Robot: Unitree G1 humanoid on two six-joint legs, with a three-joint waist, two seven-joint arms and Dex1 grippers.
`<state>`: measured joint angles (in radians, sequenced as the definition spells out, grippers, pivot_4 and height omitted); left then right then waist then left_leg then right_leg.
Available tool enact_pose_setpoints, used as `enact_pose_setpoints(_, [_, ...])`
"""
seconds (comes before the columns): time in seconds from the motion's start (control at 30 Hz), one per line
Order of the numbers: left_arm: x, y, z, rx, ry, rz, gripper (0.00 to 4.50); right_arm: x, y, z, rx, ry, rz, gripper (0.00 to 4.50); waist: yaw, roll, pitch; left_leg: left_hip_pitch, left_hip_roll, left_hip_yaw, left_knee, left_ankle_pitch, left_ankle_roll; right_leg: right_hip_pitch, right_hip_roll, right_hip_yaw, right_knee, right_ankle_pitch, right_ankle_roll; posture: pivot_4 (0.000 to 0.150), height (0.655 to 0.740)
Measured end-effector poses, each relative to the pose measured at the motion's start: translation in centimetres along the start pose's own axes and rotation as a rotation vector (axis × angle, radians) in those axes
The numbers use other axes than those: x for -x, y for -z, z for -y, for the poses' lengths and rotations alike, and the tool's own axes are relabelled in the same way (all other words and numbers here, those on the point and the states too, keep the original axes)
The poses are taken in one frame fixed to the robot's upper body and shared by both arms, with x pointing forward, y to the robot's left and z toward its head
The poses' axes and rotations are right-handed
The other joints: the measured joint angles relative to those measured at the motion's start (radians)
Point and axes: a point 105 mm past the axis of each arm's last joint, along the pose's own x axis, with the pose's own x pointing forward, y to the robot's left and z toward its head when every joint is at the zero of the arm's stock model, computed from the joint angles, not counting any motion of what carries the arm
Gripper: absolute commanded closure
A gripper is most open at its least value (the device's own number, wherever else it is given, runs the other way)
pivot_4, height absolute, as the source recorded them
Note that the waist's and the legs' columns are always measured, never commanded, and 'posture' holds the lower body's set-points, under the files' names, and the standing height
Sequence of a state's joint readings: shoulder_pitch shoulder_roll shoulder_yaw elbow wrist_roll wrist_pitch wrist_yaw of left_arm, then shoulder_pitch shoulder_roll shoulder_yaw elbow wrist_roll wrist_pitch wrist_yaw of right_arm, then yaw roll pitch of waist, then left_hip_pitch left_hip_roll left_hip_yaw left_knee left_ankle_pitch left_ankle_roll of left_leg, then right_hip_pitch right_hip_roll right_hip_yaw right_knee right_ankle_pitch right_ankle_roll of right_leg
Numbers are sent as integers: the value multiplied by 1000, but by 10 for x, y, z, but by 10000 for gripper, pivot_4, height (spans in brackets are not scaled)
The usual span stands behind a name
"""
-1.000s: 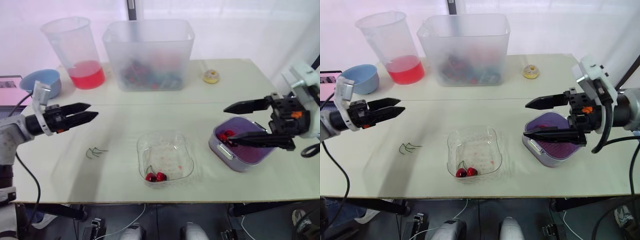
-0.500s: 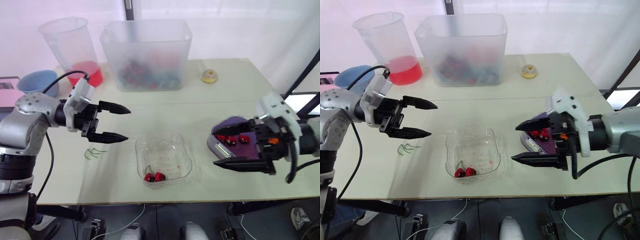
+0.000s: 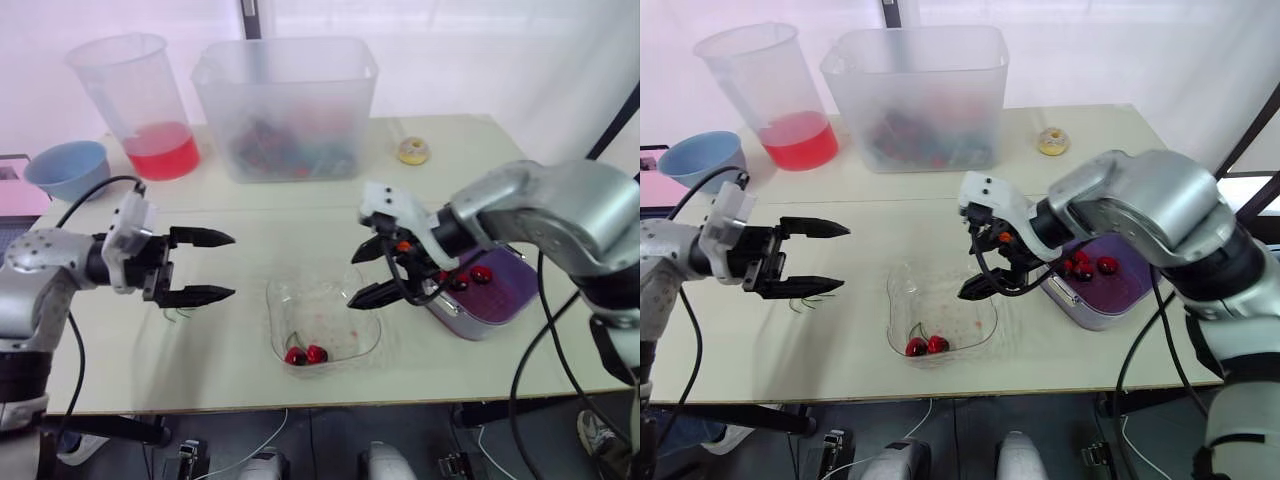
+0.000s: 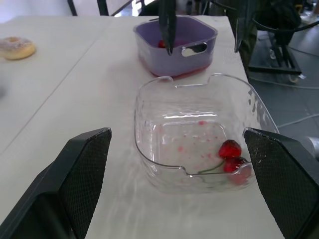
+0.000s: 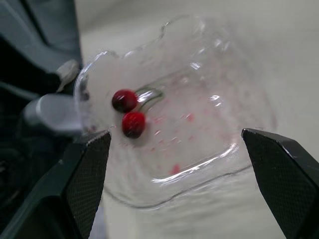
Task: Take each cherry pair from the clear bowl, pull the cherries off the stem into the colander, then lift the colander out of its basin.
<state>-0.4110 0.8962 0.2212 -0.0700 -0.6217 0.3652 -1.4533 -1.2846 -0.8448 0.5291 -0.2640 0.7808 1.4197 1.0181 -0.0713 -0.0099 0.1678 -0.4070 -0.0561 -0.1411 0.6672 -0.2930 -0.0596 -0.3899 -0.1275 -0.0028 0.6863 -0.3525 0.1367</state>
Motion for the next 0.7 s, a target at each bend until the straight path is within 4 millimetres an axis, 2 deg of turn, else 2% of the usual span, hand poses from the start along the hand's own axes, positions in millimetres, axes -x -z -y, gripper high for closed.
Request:
enact_pose_setpoints(0.07, [2, 4, 4, 10, -16, -8, 583, -11, -2, -5, -1, -51, -24, 0, 0, 0, 0, 0, 0, 0, 0, 0, 0, 0, 0, 0, 0, 0, 0, 1500, 7400])
enact_pose_setpoints(0.13, [3, 9, 7, 25, -38, -16, 583, -31, -2, -10, 5, -103, -50, 0, 0, 0, 0, 0, 0, 0, 0, 0, 0, 0, 0, 0, 1, 0, 0, 1500, 7400])
enact_pose_setpoints(0.23, [3, 14, 13, 39, -50, -26, 583, -58, 10, -9, -36, -144, -98, 0, 4, 0, 0, 0, -1, -1, 1, 0, -1, 0, -2, 0, 1, 0, 0, 1500, 7400])
enact_pose_setpoints(0.4, [4, 17, 23, 81, -23, -33, 583, -76, 12, 3, -73, -118, -116, 0, 0, 0, 0, 0, -1, -1, 0, 0, -1, -1, -2, 0, 2, 0, 0, 1500, 7400])
enact_pose_setpoints(0.57, [6, 19, 24, 80, -31, -47, 583, -101, 28, 13, -122, -126, -163, 0, -1, 0, 0, 0, -1, -1, 0, 1, -1, -1, -2, 0, 2, 0, 0, 1500, 7400])
enact_pose_setpoints(0.67, [6, 20, 24, 78, -33, -49, 583, -103, 30, 16, -121, -128, -173, 0, 0, 0, 0, 0, -1, -1, 0, 1, -1, -1, -2, 0, 2, 0, 0, 1500, 7400])
enact_pose_setpoints(0.7, [6, 20, 24, 79, -36, -51, 0, -104, 31, 15, -116, -137, -180, 6173, -1, 0, 0, 0, -1, -1, 0, 1, -1, -1, -2, 0, 2, 0, 0, 1500, 7400])
